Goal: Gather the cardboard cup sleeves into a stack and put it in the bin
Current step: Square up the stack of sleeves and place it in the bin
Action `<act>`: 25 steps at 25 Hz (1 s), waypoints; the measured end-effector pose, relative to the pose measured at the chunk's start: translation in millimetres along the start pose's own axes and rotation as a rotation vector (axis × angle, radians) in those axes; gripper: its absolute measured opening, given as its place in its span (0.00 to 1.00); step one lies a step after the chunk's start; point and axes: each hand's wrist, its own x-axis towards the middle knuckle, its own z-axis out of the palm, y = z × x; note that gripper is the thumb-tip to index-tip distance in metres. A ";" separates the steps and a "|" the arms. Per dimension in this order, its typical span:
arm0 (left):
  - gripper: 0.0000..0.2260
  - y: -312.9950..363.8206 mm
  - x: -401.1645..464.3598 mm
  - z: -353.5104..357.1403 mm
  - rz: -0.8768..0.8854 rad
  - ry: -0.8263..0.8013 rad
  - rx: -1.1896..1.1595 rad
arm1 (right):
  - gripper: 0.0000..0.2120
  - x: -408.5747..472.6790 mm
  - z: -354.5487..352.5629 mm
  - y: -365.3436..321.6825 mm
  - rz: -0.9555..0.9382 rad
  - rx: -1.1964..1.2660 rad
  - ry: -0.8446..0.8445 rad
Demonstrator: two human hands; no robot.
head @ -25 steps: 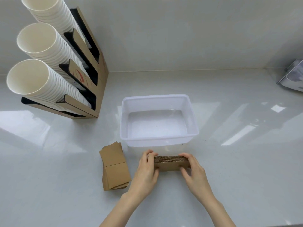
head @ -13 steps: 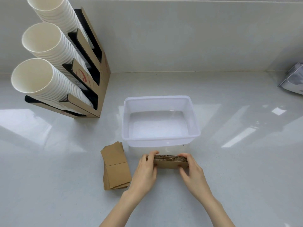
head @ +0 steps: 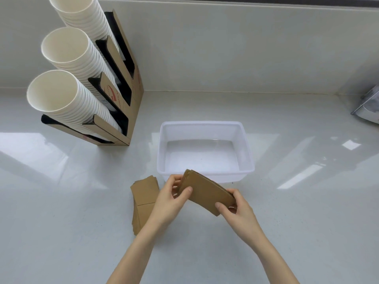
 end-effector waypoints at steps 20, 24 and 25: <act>0.22 -14.7 -3.8 -81.8 -0.146 0.403 0.157 | 0.15 20.4 103.7 -65.1 0.078 -0.037 -0.300; 0.29 -30.9 -9.9 -85.8 -0.323 0.347 0.151 | 0.17 22.4 111.9 -57.2 0.034 -0.193 -0.247; 0.30 -32.1 -11.3 -85.9 -0.355 0.330 0.128 | 0.18 23.2 113.5 -54.3 0.020 -0.229 -0.233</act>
